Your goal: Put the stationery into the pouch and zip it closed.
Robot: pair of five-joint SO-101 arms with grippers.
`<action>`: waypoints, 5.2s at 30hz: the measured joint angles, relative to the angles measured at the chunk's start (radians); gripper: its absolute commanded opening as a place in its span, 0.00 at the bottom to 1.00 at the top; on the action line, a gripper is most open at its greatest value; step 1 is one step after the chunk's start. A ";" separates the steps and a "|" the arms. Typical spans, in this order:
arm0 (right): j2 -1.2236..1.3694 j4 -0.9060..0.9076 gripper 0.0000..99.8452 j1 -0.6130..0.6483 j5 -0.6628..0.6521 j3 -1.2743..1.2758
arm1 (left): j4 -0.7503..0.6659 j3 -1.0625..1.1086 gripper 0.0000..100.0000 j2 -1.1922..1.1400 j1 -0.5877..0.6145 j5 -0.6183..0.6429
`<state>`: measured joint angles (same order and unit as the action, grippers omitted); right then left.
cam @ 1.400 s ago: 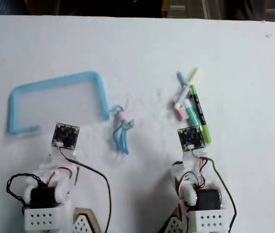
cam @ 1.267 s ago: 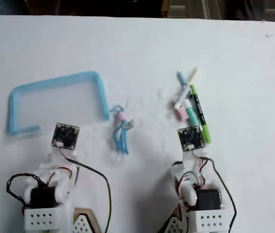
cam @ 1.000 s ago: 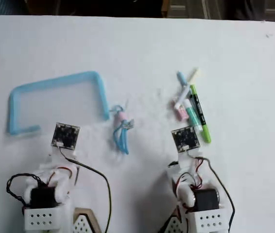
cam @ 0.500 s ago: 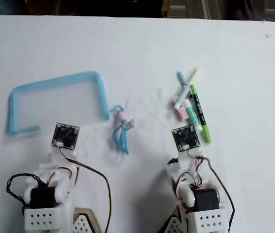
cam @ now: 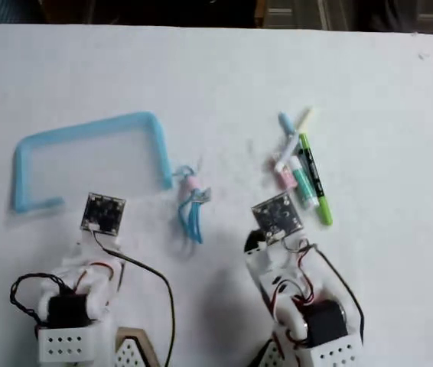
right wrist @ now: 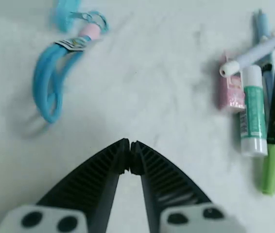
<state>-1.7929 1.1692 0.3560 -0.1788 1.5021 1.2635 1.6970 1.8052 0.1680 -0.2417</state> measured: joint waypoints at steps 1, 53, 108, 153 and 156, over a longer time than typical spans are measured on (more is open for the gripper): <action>-0.002 0.000 0.02 0.009 0.000 -0.011 | 0.000 0.000 0.03 0.000 0.000 0.000; 0.407 -0.157 0.18 0.262 0.164 -0.180 | -0.035 0.000 0.03 0.002 0.080 -0.002; 1.765 -0.505 0.01 0.160 -0.014 -0.746 | -0.035 0.000 0.03 0.002 0.080 -0.002; 1.278 -0.437 0.02 -0.025 -0.261 -0.962 | -0.245 -0.078 0.08 0.002 0.138 -0.002; 1.258 -0.439 0.02 -0.026 -0.261 -1.069 | -0.245 -0.153 0.03 0.002 0.138 -0.002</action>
<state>-0.5347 0.7304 0.3299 -0.4396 0.4327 1.0180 1.5436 1.8067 0.3061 -0.2432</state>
